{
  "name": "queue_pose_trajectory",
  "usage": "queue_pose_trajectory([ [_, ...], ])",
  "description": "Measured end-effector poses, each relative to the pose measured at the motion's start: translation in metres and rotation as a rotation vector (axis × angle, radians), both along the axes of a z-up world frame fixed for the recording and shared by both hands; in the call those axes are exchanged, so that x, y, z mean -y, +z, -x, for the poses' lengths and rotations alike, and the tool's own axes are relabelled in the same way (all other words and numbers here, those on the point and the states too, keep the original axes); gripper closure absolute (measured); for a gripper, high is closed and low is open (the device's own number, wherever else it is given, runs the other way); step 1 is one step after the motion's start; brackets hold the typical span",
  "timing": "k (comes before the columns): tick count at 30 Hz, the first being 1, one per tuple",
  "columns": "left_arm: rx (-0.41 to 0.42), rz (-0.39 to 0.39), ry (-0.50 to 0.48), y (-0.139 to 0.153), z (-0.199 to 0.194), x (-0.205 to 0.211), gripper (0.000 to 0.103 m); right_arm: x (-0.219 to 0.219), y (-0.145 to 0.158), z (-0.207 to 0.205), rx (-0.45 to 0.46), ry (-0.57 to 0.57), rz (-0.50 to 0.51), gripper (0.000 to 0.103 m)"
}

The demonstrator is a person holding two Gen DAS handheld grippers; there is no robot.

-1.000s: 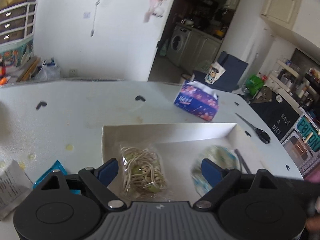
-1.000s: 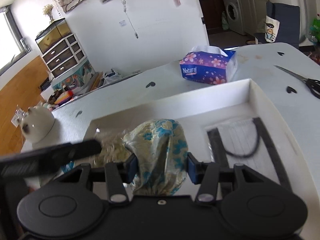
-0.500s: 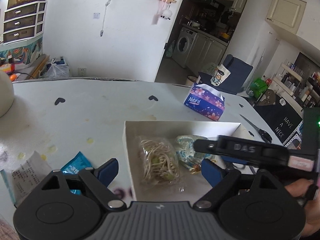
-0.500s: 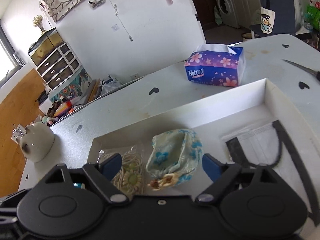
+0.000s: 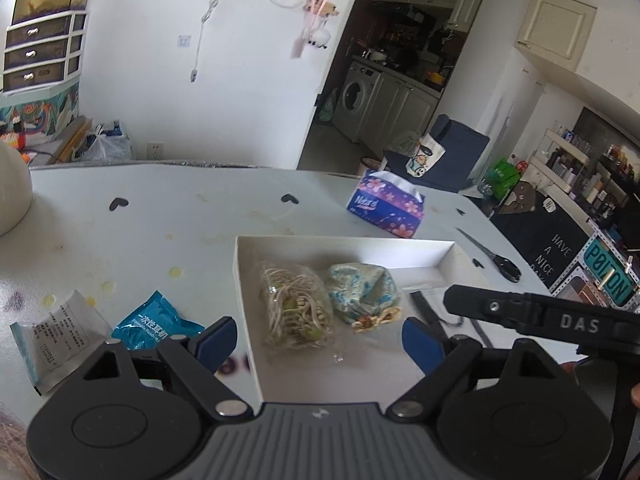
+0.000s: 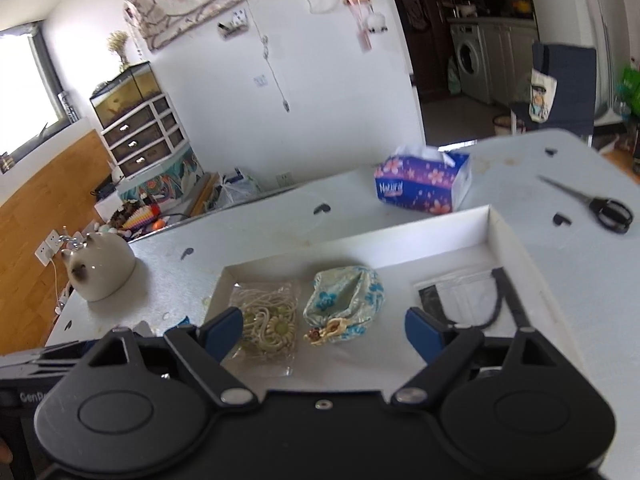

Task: Organize soft objects
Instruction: 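Withdraw both tools from the tray toward the cord bags on the table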

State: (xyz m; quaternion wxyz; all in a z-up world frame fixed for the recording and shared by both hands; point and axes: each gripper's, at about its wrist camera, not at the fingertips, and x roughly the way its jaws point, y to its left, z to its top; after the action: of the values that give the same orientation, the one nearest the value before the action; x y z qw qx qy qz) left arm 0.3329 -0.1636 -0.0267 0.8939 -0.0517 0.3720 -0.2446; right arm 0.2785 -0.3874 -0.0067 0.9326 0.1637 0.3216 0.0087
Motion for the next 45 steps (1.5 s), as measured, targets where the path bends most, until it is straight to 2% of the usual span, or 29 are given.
queue_pose_trajectory([
  [7, 0.037, 0.013, -0.023, 0.017, 0.026, -0.005, 0.013, -0.004, 0.019, 0.040, 0.056, 0.007, 0.063, 0.013],
  [18, 0.092, 0.000, -0.034, 0.025, 0.067, -0.015, 0.012, -0.006, 0.027, 0.099, 0.126, -0.010, 0.129, 0.008],
  [22, 0.119, -0.009, -0.029, 0.024, 0.082, -0.019, 0.000, -0.008, 0.024, 0.118, 0.149, -0.031, 0.167, 0.005],
  [30, 0.202, -0.044, -0.045, 0.023, 0.118, -0.023, 0.000, -0.012, 0.018, 0.148, 0.183, -0.077, 0.207, 0.000],
  [39, 0.260, -0.036, -0.018, 0.016, 0.151, -0.032, 0.000, -0.023, 0.009, 0.182, 0.228, -0.110, 0.237, 0.000],
  [45, 0.315, -0.026, 0.008, 0.005, 0.172, -0.047, 0.000, -0.038, -0.009, 0.196, 0.263, -0.133, 0.231, 0.000],
])
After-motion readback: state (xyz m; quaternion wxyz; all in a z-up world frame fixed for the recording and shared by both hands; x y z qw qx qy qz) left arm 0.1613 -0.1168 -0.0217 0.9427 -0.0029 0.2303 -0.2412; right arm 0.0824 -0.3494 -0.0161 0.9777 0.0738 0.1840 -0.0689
